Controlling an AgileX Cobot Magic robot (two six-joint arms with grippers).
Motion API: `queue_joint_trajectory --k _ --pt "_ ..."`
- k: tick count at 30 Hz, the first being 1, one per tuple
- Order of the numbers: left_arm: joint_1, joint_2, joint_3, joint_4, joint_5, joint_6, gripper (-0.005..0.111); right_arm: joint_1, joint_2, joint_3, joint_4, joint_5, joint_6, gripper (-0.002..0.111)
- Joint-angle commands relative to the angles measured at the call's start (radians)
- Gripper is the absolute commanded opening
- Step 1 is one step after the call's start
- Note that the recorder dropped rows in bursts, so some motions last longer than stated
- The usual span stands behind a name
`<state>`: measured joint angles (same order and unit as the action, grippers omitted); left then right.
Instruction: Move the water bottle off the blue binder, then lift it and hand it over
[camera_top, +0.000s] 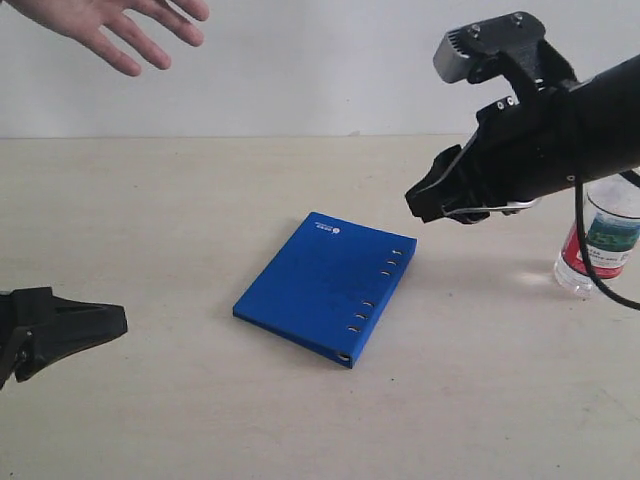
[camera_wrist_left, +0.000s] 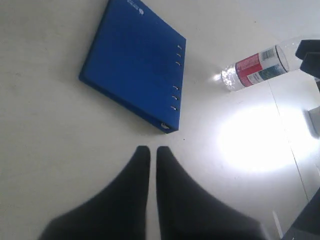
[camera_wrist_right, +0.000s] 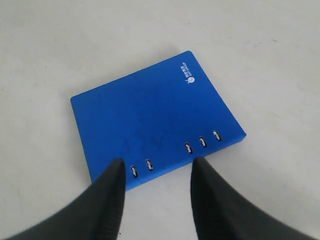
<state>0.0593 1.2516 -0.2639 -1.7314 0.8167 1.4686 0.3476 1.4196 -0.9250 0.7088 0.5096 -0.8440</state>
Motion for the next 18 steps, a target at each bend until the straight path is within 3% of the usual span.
queue_joint_trajectory --k 1,8,18 --pt "-0.005 0.029 -0.006 -0.013 0.026 -0.042 0.004 0.001 0.01 -0.002 -0.105 0.013 0.037 0.036" --pt "-0.01 0.053 -0.006 -0.013 0.029 -0.069 0.004 0.001 0.108 -0.002 -0.181 -0.038 0.17 0.036" --pt "-0.095 0.149 -0.006 -0.013 0.036 -0.078 0.004 0.001 0.139 -0.002 -0.17 -0.066 0.237 0.036"
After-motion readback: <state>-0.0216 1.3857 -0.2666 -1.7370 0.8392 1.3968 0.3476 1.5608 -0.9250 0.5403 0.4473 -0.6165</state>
